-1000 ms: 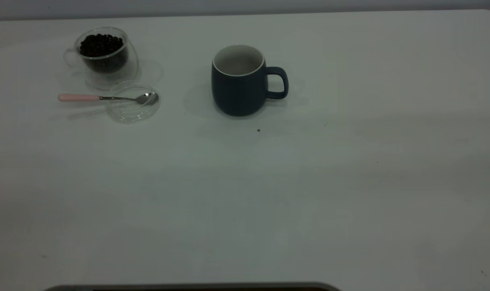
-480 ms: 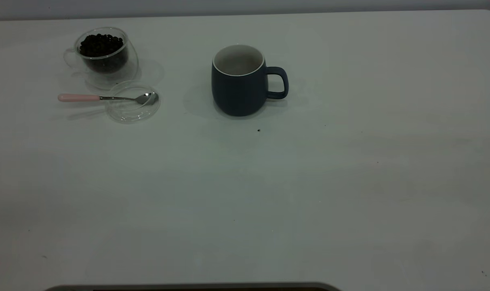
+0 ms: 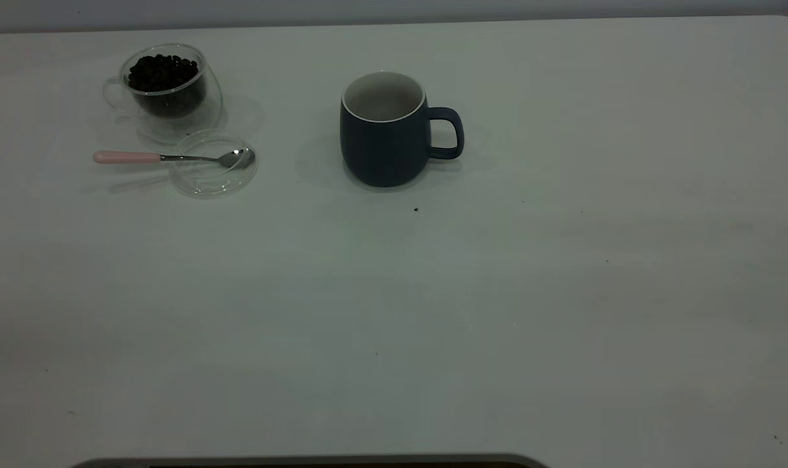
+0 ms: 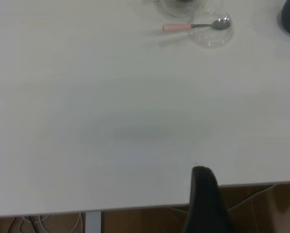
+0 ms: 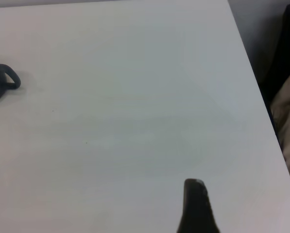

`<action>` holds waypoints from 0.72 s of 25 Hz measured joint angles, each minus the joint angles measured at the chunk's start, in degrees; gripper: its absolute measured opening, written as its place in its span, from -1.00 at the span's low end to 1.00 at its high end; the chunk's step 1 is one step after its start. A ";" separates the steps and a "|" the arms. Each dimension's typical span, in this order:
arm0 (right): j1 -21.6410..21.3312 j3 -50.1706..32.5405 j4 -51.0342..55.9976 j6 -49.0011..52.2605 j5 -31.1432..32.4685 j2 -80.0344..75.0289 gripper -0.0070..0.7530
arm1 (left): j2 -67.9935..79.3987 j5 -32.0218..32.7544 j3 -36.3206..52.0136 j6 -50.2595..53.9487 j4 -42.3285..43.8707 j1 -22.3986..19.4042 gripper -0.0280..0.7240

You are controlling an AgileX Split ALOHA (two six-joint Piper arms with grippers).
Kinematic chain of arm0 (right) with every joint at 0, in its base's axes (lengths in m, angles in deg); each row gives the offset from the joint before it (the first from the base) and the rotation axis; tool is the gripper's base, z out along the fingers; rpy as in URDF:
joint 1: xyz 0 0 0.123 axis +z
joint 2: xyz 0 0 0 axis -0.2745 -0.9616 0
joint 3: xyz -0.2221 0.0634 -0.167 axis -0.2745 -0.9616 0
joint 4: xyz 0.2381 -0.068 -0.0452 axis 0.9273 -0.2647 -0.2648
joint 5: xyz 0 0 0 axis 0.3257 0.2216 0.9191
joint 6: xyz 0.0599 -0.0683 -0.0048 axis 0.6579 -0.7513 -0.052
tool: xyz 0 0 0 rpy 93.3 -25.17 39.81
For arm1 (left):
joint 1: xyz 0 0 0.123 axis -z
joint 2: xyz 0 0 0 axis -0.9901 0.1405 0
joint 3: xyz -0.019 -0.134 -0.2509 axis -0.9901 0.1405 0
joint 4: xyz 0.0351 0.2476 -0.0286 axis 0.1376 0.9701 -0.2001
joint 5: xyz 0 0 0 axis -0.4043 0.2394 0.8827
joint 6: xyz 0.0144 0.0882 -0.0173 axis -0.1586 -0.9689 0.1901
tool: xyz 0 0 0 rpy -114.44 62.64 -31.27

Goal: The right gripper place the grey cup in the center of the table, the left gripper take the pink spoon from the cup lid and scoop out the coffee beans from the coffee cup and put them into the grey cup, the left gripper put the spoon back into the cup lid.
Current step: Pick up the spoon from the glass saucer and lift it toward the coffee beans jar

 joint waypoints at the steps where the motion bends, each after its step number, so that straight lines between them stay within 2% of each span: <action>1: 0.00 0.00 0.00 0.00 0.00 0.00 0.51 | 0.00 0.00 0.00 -0.05 0.00 0.00 0.51; 18: 0.00 0.00 0.00 0.00 0.38 0.00 0.51 | 0.00 -0.43 0.00 1.04 0.21 0.00 0.51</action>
